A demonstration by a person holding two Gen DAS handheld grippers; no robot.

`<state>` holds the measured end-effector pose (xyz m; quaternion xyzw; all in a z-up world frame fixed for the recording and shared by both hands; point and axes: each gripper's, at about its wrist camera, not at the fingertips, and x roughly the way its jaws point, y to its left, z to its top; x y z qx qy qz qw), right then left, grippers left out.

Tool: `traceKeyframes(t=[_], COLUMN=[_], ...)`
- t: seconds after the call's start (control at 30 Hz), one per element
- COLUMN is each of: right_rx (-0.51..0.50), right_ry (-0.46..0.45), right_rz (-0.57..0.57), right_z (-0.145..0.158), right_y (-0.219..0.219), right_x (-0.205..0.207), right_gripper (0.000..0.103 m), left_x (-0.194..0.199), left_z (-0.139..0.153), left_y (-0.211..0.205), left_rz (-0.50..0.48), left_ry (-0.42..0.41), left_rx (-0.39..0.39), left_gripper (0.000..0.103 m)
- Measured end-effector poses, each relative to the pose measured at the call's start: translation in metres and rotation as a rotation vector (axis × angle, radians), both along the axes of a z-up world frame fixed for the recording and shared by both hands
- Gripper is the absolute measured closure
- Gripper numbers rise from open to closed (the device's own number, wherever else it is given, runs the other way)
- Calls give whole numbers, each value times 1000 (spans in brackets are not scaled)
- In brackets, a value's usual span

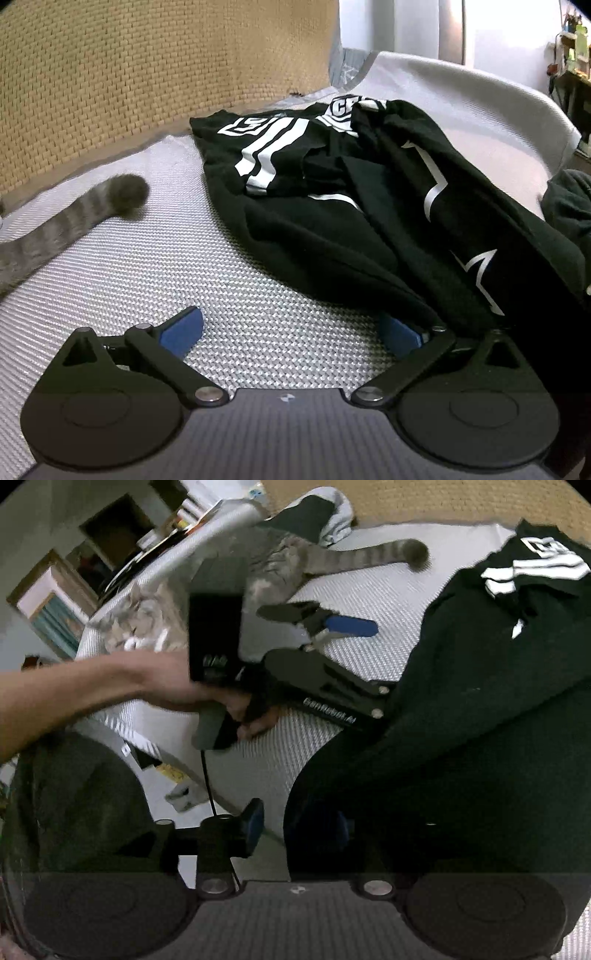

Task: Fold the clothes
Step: 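Open the left gripper and move the right gripper over the shirt's hem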

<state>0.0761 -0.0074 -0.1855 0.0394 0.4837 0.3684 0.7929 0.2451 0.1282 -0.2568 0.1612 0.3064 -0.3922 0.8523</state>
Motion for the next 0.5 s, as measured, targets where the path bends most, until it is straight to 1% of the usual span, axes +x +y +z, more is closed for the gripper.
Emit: traceKeyframes(t=[0.03,0.1,0.13,0.2,0.27,0.4,0.43,0.5], right_rx=[-17,-31,-39,-50,-40,12,31,48], right_ry=[-12,-5,-2,7,28,87,102,101], right_rz=[5,8,9,6,-11,-62,-75,-81], right_z=[1,1,2,3,5,7,8,8], right_y=[1,1,0,-2,-6,-19,-22,-23], right_x=[-4,-9,-11,-14,-16,-17,-17,-19], right_gripper=[57,50,48,48,48,48,48,48], left_x=[0,-2,-3,-3,-5,-14,-18,-27], left_z=[2,7,11,20,31,66,75,91], left_y=[-2,-8,-11,-15,-13,-6,-7,-12], left_rz=[12,44,62,96,146,212,208,196], left_ry=[4,15,22,29,1,-83,-93,-109], left_rx=[13,51,76,132,156,161,153,139], left_gripper=[0,0,0,4,5,7,7,7])
